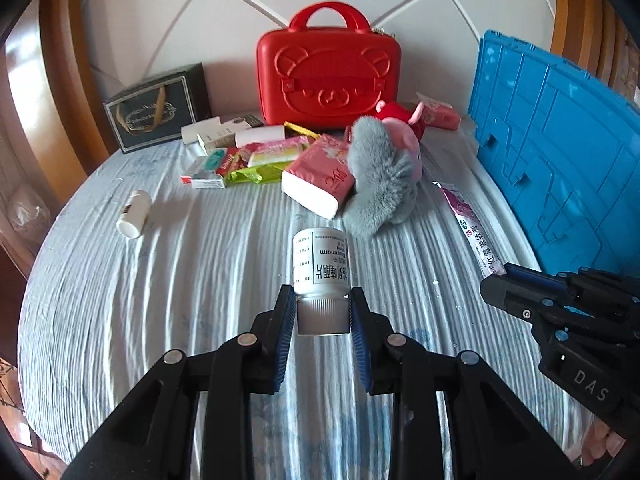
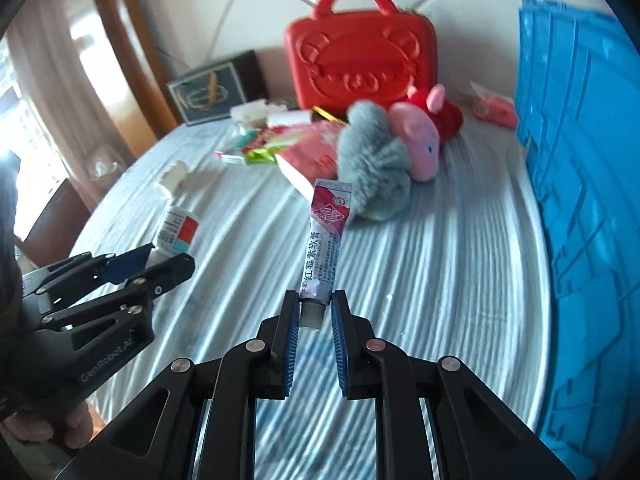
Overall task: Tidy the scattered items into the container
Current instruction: 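Carry the small bottle and ointment tube over the blue crate with both tools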
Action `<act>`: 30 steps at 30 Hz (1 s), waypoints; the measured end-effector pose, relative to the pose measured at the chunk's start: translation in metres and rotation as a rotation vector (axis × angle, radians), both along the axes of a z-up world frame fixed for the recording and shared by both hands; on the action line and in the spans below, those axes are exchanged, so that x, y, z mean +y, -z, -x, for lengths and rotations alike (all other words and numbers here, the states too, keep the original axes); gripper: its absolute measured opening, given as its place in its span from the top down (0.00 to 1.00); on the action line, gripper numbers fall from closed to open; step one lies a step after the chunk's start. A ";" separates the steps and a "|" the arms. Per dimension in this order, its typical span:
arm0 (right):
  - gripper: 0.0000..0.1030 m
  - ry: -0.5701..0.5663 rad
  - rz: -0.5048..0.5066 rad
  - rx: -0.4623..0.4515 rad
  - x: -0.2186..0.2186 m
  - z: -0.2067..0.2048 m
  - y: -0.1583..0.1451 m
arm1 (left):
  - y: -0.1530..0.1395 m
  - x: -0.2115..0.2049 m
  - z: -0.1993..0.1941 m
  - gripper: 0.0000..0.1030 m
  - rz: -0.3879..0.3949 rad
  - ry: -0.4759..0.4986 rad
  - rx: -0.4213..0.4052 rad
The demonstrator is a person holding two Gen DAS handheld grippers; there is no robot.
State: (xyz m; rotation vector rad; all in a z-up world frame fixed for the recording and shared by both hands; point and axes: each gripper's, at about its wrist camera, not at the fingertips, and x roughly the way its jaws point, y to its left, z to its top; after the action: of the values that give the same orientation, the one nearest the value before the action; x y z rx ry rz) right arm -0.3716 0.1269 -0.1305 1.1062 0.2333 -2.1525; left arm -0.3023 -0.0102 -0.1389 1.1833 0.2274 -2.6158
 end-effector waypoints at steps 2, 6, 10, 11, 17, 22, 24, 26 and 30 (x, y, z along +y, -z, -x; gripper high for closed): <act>0.84 0.003 0.008 0.029 0.001 -0.013 -0.013 | -0.010 -0.001 -0.010 0.74 0.005 0.007 0.026; 0.84 0.036 0.014 0.101 0.003 -0.039 -0.040 | -0.033 -0.005 -0.029 0.74 0.008 0.027 0.081; 0.84 0.067 0.007 0.177 0.004 -0.064 -0.069 | -0.051 -0.004 -0.047 0.74 0.008 0.066 0.118; 0.84 0.079 0.009 0.194 0.006 -0.070 -0.076 | -0.054 -0.004 -0.050 0.74 0.006 0.076 0.124; 0.84 0.154 0.028 0.272 0.024 -0.097 -0.117 | -0.081 0.006 -0.067 0.74 -0.010 0.144 0.196; 0.84 0.220 0.053 0.326 0.054 -0.108 -0.146 | -0.102 0.025 -0.073 0.74 -0.020 0.195 0.243; 0.84 0.254 0.063 0.346 0.073 -0.108 -0.155 | -0.110 0.036 -0.071 0.74 -0.023 0.215 0.258; 0.84 0.285 0.072 0.367 0.094 -0.109 -0.162 | -0.118 0.050 -0.069 0.74 -0.022 0.236 0.275; 0.84 0.349 0.090 0.401 0.145 -0.103 -0.175 | -0.138 0.094 -0.059 0.74 -0.017 0.285 0.325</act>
State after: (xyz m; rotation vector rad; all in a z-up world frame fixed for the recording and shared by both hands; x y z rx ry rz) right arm -0.2685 0.2724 0.0442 0.6920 0.1262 -2.6616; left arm -0.2429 0.0840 -0.0013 0.8407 0.1502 -3.0569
